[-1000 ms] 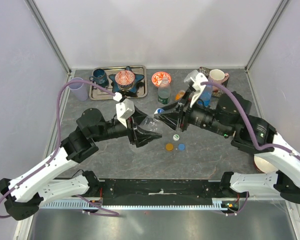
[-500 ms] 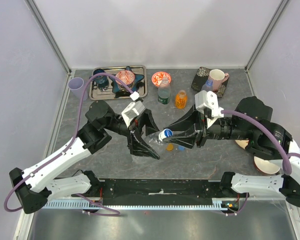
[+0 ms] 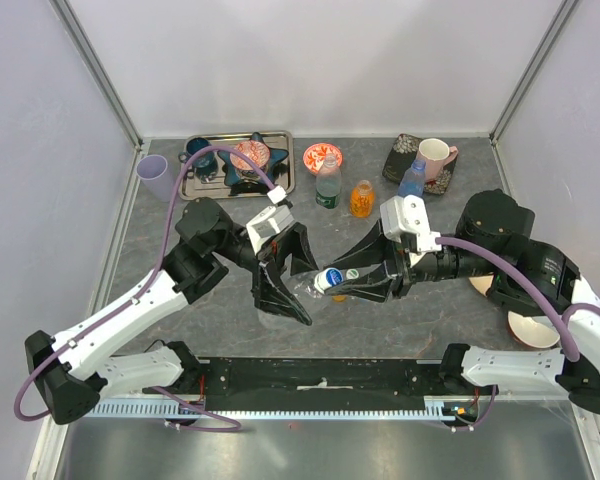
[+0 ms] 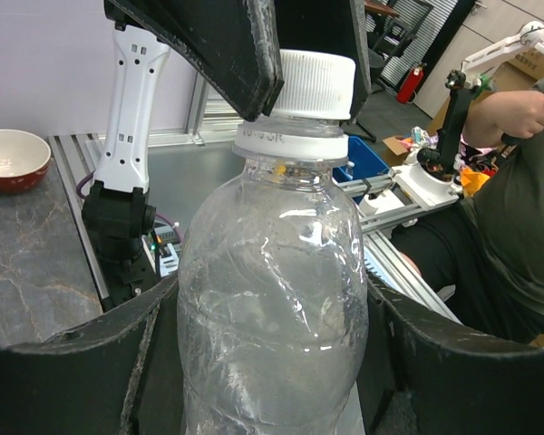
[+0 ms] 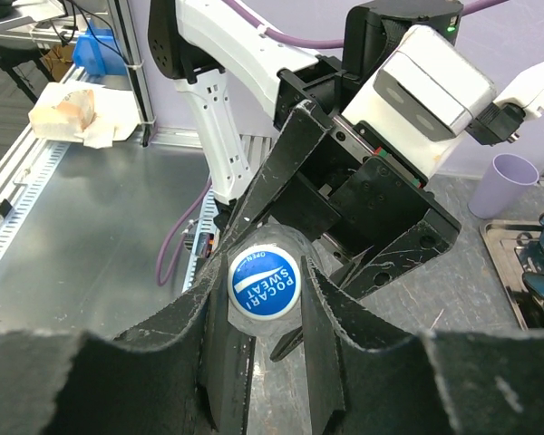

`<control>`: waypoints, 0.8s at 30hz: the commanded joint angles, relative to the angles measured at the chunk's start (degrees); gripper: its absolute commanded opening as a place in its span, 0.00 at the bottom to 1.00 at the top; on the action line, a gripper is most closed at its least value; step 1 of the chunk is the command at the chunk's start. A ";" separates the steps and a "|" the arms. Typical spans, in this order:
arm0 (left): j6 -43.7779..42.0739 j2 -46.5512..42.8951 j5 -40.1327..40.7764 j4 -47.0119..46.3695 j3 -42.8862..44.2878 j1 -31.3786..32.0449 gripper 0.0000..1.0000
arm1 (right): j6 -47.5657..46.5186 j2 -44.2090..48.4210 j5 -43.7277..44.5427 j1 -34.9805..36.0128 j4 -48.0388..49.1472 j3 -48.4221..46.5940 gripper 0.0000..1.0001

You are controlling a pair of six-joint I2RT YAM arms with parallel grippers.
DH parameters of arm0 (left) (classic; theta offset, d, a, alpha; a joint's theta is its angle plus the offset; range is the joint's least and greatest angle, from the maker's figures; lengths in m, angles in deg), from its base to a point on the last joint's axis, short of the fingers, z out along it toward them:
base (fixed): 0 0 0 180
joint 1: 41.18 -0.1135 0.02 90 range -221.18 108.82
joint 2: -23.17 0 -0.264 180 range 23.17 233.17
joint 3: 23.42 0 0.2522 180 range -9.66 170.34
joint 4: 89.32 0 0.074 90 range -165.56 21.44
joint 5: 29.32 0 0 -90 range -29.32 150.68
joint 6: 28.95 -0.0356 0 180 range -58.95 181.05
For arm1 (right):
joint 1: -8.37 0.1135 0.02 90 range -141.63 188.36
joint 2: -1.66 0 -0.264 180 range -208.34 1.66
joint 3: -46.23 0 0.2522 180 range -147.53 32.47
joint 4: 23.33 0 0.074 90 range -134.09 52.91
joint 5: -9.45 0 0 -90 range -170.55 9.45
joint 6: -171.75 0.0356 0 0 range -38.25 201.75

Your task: Unscrew the bottle caps

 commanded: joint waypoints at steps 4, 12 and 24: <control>-1.85 -1.09 7.88 3.00 1.64 -2.95 0.43 | 5.41 1.46 -1.22 1.35 -2.64 -1.32 0.39; -7.39 -2.23 11.14 10.21 2.78 -2.95 0.44 | 9.45 2.34 10.21 1.35 0.62 -2.55 0.58; -9.33 -3.11 11.93 12.76 2.69 -2.95 0.44 | 11.82 0.76 20.75 1.44 1.76 -4.84 0.75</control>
